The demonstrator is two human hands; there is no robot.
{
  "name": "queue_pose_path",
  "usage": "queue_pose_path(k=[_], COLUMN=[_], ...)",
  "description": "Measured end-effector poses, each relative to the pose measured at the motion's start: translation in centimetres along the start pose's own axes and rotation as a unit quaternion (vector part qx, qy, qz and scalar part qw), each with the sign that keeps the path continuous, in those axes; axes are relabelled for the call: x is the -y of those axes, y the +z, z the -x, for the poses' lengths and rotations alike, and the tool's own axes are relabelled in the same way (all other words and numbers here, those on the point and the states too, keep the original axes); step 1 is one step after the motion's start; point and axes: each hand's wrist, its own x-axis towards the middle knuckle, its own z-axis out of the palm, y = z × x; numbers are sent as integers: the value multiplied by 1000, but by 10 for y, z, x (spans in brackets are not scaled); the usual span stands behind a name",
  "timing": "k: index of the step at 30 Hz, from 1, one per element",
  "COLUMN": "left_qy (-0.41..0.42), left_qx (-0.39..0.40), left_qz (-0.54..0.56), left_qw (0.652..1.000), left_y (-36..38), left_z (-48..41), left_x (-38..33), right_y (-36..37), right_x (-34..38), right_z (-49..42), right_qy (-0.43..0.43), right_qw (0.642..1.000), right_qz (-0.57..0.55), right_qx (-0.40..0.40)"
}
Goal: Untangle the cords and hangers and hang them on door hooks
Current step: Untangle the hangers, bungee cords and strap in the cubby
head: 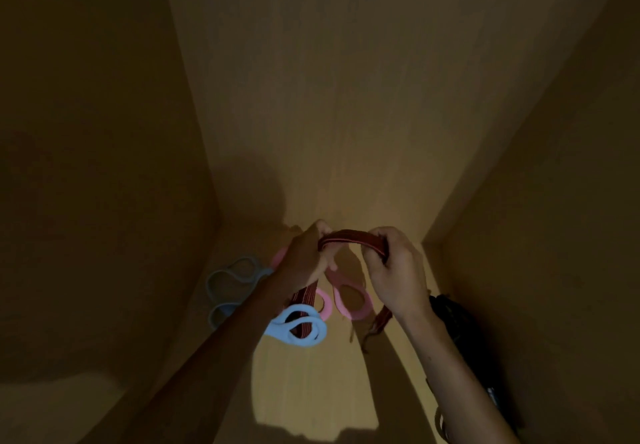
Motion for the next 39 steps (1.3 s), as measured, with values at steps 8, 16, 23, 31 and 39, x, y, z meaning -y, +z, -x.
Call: queue_pose_path(k=[8,16,23,31,39], left_qy=[33,-150,-101,-44,-104], left_qx=[60,-4,33,81,76], left_qz=[-172,-24,95,-42,170], left_qw=[983,988,990,995,977], left_y=[-22,-40,-44,-32,-14], left_z=[7,22,23,20,14], left_x=[12,26,-4,-17,-31], right_y=[13,11,34,24,32], right_x=[-1,4,12,17,2], right_z=[10,6,13,5,17], right_qy=[125,139,147,159,174], right_qw=[984,984,969,946,922], right_qz=[-13,-76,-87,-153,-213], right_qx=[126,79,181,238,274])
